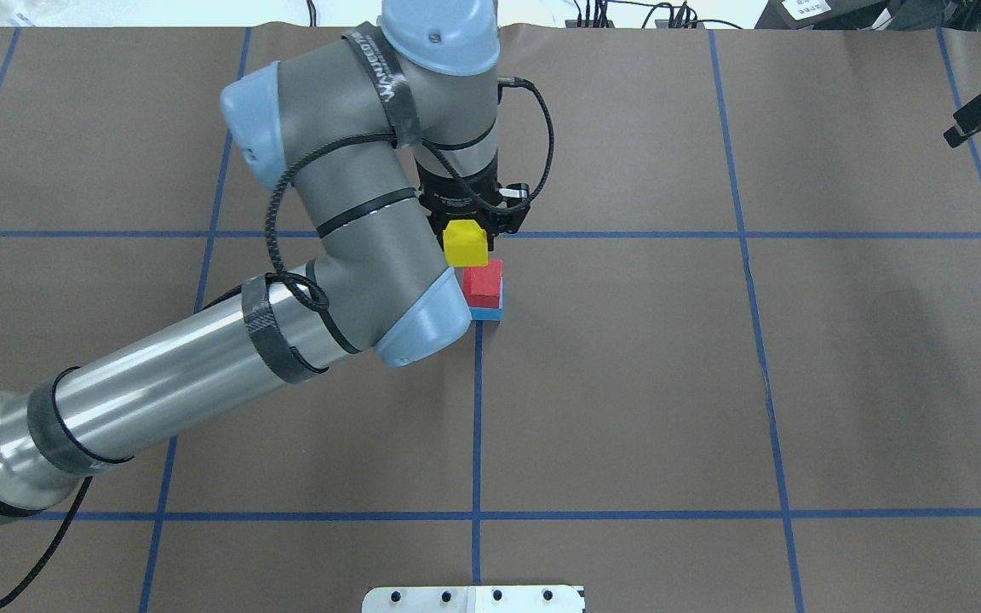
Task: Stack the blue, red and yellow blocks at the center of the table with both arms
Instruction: 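Carry the yellow cube with the left gripper onto the red cube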
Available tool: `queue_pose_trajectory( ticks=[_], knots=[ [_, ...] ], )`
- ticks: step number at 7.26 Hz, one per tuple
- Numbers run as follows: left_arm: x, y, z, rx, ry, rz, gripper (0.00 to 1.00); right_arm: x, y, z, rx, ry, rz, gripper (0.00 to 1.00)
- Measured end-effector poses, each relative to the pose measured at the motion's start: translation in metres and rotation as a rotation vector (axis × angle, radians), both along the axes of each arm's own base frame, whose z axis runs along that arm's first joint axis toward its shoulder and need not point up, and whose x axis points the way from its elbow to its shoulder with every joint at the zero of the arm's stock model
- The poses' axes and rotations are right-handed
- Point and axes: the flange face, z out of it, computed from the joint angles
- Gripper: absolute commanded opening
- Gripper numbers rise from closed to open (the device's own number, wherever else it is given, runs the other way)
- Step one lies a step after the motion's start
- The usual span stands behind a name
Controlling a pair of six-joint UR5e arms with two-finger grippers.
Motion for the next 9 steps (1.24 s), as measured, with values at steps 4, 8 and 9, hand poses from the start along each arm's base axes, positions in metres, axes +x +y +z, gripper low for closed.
queue_pose_trajectory(
  ticks=[4,8,9],
  knots=[
    [0.032,0.004,0.010,0.043,0.002,0.052,0.00,0.000,0.000,-0.001,0.003,0.000,0.000,1.00],
    [0.034,0.004,0.024,0.053,-0.009,0.073,0.15,0.000,0.000,0.000,0.001,0.000,0.000,1.00],
    [0.034,0.004,0.024,0.052,-0.009,0.072,0.18,0.000,0.000,0.000,0.001,0.000,0.000,1.00]
  ],
)
